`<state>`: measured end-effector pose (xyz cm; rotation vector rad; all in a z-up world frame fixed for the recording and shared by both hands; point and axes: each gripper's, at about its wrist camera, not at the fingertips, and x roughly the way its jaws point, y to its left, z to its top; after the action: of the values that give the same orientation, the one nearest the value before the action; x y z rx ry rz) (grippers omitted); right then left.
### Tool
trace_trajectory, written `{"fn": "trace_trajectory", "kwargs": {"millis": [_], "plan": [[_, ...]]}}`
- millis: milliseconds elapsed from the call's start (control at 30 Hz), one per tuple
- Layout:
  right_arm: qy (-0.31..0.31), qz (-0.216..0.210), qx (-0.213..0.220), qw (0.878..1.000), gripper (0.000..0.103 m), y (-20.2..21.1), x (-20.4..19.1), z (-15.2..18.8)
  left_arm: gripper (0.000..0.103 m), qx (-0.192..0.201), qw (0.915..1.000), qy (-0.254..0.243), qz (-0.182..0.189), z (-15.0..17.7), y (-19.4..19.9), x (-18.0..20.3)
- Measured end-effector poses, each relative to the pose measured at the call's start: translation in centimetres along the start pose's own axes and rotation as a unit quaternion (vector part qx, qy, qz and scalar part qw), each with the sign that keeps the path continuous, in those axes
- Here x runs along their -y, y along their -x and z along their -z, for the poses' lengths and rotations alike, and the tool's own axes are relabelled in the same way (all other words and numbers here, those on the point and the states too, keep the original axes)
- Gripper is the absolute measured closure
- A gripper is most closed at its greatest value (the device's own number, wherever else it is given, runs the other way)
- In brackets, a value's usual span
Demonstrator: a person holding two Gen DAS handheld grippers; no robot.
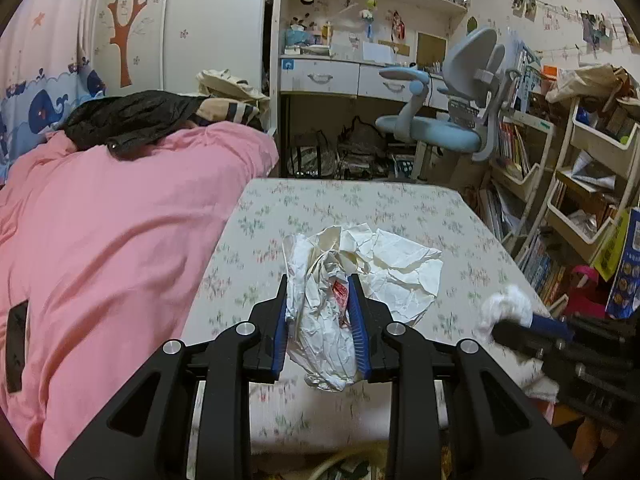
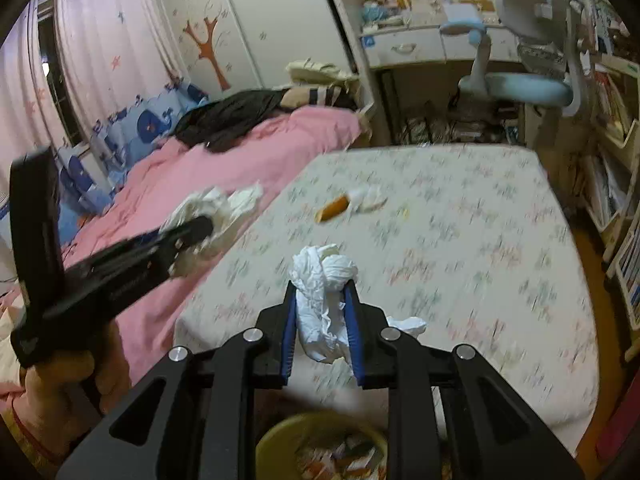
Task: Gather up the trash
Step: 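Lift both held tissues and carry them toward the yellow bin, then open both tools over the yellow bin, dropping the tissues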
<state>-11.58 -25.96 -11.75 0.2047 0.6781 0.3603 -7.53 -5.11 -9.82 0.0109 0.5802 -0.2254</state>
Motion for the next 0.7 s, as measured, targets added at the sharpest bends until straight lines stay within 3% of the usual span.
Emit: {"fn": "trace_trajectory", "kwargs": {"millis": [367, 400, 500, 700], "plan": [[-0.007, -0.02, -0.086, 0.996, 0.077, 0.3, -2.6, 6.6, 0.078, -0.035, 0.9993, -0.008, -0.002, 4.4, 2.1, 0.6], [-0.008, -0.02, -0.094, 0.995, 0.073, 0.3, -2.6, 7.3, 0.078, -0.038, 0.9992, -0.01, -0.002, 4.7, 2.2, 0.7], [-0.021, -0.015, -0.107, 0.994, 0.046, 0.5, -2.4, 8.7, 0.078, -0.047, 0.9987, -0.017, -0.001, 5.7, 2.6, 1.2], [-0.048, 0.024, -0.036, 0.998, 0.036, 3.2, -0.9, 8.1, 0.078, -0.068, 0.9975, -0.021, 0.007, 7.4, 3.2, 2.0]]}}
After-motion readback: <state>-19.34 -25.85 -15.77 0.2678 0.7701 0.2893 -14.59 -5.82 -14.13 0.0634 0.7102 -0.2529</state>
